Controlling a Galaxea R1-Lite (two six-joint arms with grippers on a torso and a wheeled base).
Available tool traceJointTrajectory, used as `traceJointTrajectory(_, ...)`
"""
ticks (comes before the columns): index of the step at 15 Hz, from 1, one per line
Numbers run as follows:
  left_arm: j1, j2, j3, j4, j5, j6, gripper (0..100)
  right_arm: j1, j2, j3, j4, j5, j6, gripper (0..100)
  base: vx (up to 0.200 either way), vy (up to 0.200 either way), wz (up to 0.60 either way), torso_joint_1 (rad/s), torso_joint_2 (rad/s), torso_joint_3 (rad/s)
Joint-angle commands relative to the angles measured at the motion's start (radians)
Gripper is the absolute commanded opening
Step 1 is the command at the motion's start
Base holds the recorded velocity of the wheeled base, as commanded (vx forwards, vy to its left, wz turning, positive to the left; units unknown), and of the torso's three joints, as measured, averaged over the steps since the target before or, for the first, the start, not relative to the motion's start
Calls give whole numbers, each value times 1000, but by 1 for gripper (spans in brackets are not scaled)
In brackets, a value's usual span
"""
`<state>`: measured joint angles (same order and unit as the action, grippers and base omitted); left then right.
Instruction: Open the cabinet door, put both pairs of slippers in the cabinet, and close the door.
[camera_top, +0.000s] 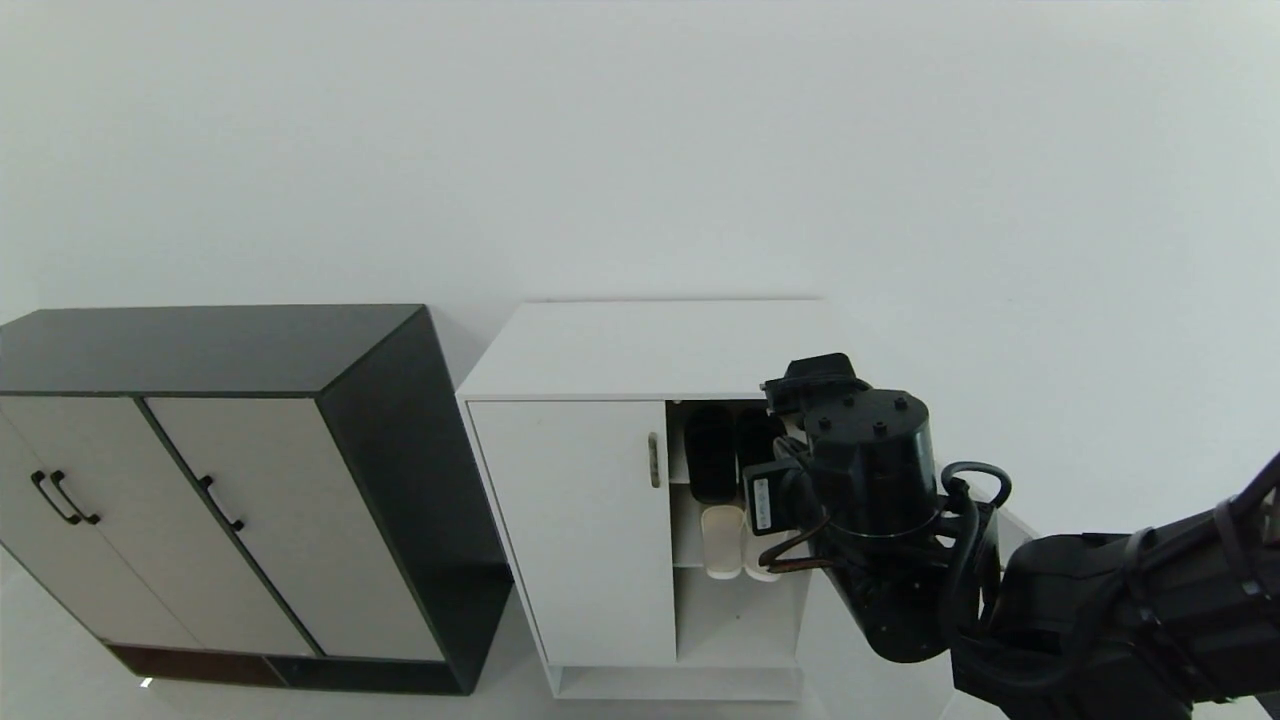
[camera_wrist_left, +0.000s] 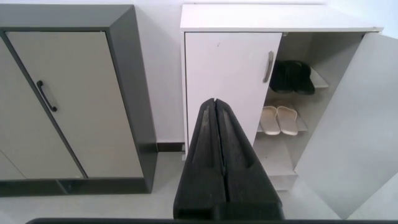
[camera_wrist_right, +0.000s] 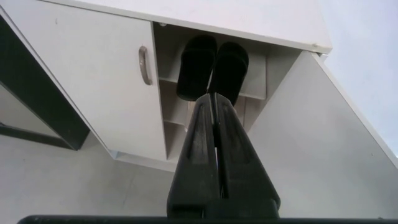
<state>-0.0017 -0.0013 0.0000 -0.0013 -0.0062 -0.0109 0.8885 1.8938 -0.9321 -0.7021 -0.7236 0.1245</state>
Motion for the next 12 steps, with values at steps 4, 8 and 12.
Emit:
traceJointTrajectory(4,0,1,0,0,0,-1,0,-6,-5,7,-2,18,-3,0,0,0,0,0,0,0)
traceJointTrajectory(8,0,1,0,0,0,0,0,-17,-4,7,-2,18,-16,0,0,0,-600,1,-2,2)
traceJointTrajectory(12,0,1,0,0,0,-1,0,-49,-5,7,-13,21,-22,0,0,0,-300,5,1,0)
